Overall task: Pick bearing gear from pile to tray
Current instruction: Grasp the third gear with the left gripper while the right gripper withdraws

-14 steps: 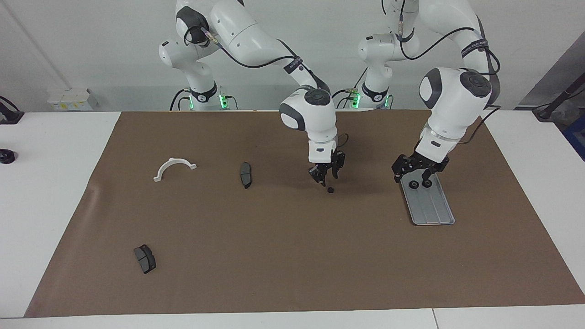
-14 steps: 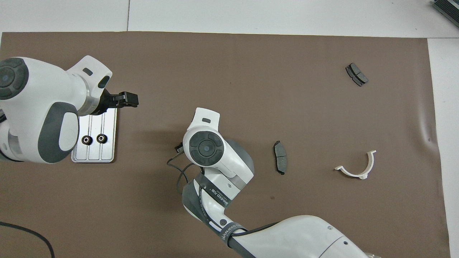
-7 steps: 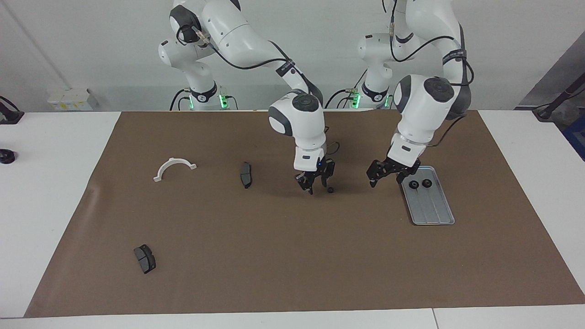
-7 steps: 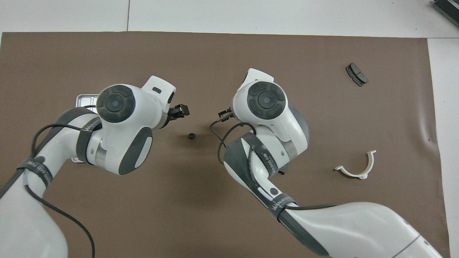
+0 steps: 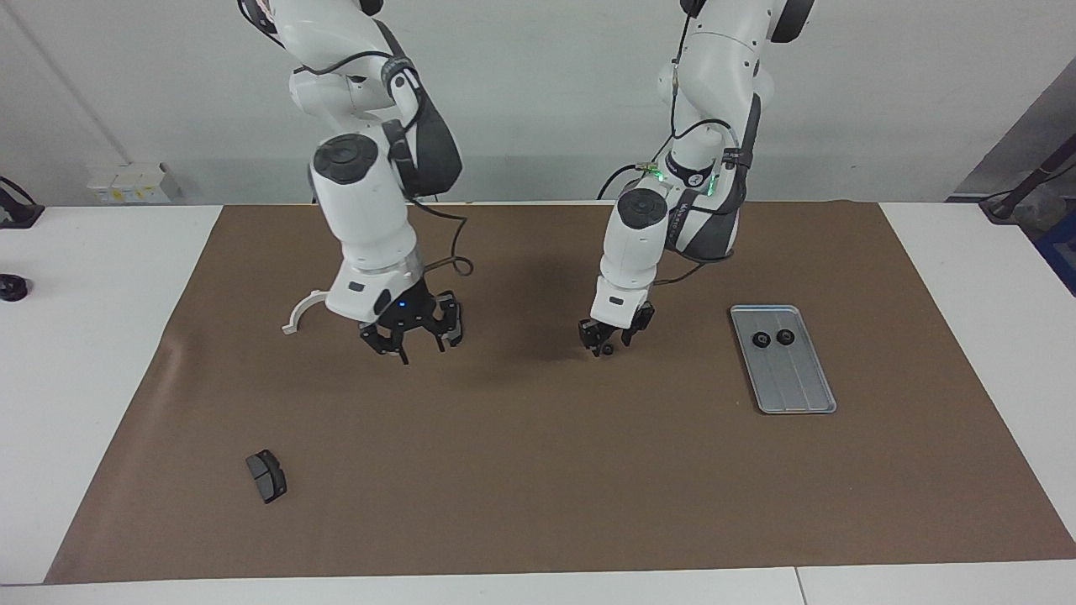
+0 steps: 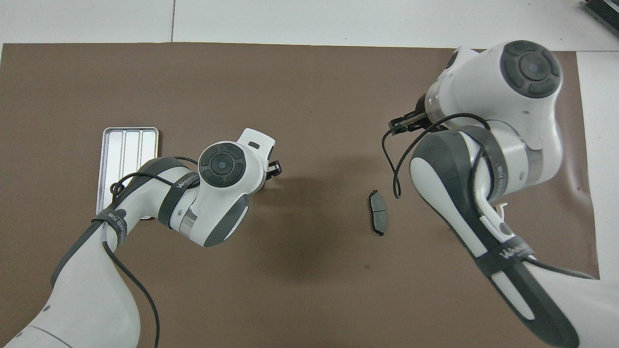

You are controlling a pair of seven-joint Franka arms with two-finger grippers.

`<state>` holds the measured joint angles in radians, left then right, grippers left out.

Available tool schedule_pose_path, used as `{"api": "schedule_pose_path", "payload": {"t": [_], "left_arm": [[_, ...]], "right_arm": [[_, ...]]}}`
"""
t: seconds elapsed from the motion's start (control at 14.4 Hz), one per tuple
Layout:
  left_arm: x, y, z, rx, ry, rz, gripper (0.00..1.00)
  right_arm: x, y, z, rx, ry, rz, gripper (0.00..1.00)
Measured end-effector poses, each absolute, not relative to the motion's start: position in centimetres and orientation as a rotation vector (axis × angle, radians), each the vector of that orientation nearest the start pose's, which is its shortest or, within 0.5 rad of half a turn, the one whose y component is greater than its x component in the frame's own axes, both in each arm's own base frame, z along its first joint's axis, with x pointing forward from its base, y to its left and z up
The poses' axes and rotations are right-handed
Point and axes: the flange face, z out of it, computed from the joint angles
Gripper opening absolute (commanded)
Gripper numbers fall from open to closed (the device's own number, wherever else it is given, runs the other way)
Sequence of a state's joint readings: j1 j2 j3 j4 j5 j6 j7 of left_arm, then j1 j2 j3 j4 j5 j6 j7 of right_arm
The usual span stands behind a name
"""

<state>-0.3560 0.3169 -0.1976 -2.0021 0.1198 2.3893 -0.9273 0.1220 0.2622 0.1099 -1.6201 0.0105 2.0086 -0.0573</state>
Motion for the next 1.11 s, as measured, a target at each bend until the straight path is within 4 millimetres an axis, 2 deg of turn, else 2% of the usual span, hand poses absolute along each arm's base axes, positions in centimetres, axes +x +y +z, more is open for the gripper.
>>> {"api": "schedule_pose_path", "payload": {"t": [0.14,0.28,0.49,0.56,0.62,0.69,0.9,1.11], "left_arm": [[51.2,-32.0,30.0,-3.134,-0.486,-0.104,0.54],[50.8,-32.3,29.8,-3.132,-0.493,-0.1,0.46],[50.8,-32.3,29.8,-3.132,-0.503,-0.103,0.31],[50.8,-32.3,29.8,-3.133,-0.505,-0.105,0.16],[50.8,-32.3,29.8,-3.134,-0.507,-0.107,0.0],[50.9,-32.3,29.9,-3.136,-0.507,-0.111,0.0],[51.1,-32.1,30.0,-3.138,-0.514,-0.121,0.0],[52.5,-31.1,31.4,-3.138,-0.541,-0.156,0.0]], "right_arm": [[62.8,10.1,50.6,-3.08,-0.344,-0.126,0.58],[60.9,6.9,53.1,-3.098,-0.275,-0.028,0.61],[58.5,5.1,55.3,-3.106,-0.235,0.082,0.62],[58.0,4.8,55.6,-3.107,-0.227,0.113,0.69],[57.6,4.4,55.7,-3.107,-0.216,0.141,0.88],[57.5,3.9,55.6,-3.107,-0.204,0.162,1.0],[57.1,3.1,55.8,-3.107,-0.183,0.189,1.0],[56.4,3.0,57.5,-3.112,-0.179,0.149,1.0]]}}
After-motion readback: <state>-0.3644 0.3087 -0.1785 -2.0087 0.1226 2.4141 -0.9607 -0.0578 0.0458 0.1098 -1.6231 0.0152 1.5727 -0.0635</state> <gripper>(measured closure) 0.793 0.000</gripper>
